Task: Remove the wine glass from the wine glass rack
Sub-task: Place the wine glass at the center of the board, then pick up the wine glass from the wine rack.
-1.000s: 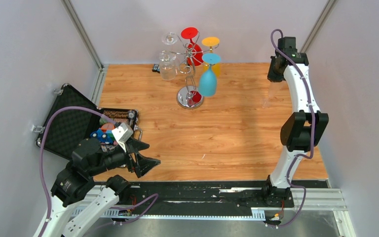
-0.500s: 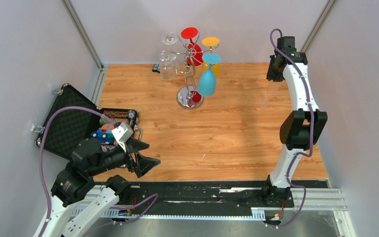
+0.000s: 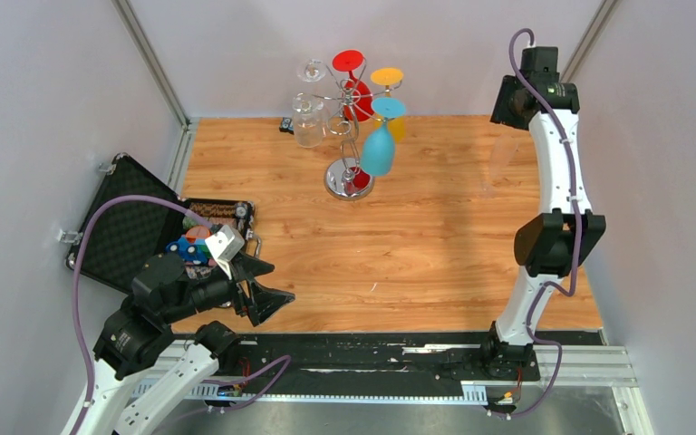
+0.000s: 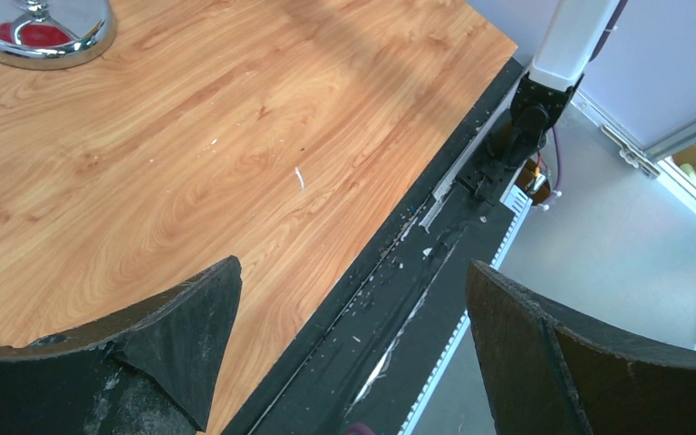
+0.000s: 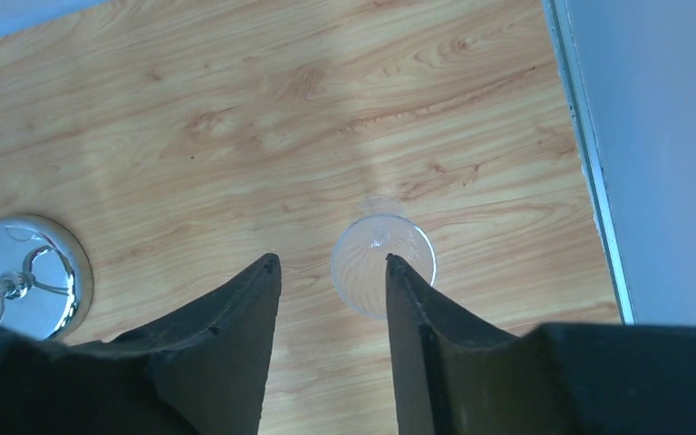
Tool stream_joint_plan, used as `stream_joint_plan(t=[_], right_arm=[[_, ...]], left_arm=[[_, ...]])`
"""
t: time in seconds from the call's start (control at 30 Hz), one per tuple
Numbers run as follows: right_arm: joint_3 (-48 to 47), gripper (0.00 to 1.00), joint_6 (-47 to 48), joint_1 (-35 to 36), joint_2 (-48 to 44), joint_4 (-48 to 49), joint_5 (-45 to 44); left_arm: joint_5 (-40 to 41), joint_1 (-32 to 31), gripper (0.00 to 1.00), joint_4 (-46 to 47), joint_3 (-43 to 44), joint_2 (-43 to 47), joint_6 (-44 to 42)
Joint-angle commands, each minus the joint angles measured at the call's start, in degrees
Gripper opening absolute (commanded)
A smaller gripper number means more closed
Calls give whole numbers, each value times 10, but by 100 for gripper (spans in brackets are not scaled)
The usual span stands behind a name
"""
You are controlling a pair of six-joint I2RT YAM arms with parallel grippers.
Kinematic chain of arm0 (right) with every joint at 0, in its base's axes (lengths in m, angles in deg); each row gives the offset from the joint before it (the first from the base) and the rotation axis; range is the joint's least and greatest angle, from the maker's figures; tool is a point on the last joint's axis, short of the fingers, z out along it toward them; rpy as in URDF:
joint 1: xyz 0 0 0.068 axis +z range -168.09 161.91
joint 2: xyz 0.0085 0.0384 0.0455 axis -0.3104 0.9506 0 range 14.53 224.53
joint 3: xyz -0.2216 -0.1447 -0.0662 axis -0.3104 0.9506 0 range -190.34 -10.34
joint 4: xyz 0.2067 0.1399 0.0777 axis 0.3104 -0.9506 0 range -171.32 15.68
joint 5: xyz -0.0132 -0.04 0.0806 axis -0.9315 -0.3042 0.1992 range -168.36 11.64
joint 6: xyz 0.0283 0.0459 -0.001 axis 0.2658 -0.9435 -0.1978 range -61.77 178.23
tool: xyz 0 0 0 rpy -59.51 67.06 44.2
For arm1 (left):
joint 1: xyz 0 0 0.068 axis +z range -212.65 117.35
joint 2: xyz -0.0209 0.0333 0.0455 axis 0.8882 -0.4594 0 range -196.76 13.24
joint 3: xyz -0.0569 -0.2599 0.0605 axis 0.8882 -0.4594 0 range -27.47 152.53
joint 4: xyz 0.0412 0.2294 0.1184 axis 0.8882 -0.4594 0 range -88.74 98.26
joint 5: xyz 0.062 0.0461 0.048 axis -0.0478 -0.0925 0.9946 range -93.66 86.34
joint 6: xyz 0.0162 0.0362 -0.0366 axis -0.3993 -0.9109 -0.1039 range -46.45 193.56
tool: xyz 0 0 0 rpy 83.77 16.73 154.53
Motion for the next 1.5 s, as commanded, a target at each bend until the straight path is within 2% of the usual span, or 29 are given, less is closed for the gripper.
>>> stream_joint_plan(t=[0.0, 0.13, 0.47, 0.83, 0.97, 1.13, 1.47], right_arm=[[-29, 49, -17, 8, -50, -5, 26], [-20, 54, -16, 20, -89, 1, 66], [93, 57, -102, 27, -207, 90, 283], [181, 60, -205, 57, -244, 175, 423], [225, 60, -262, 66, -252, 232, 452], [278, 60, -336, 79, -263, 304, 447], [324, 58, -433, 95, -243, 388, 446]], left_arm=[[-2, 0, 100, 15, -3, 2, 0], [-4, 0, 100, 17, -3, -1, 0], [-2, 1, 100, 15, -3, -5, 1], [4, 0, 100, 15, -3, -5, 3], [4, 0, 100, 15, -3, -5, 4], [5, 0, 100, 13, -3, -6, 4], [8, 1, 100, 14, -3, -5, 5]])
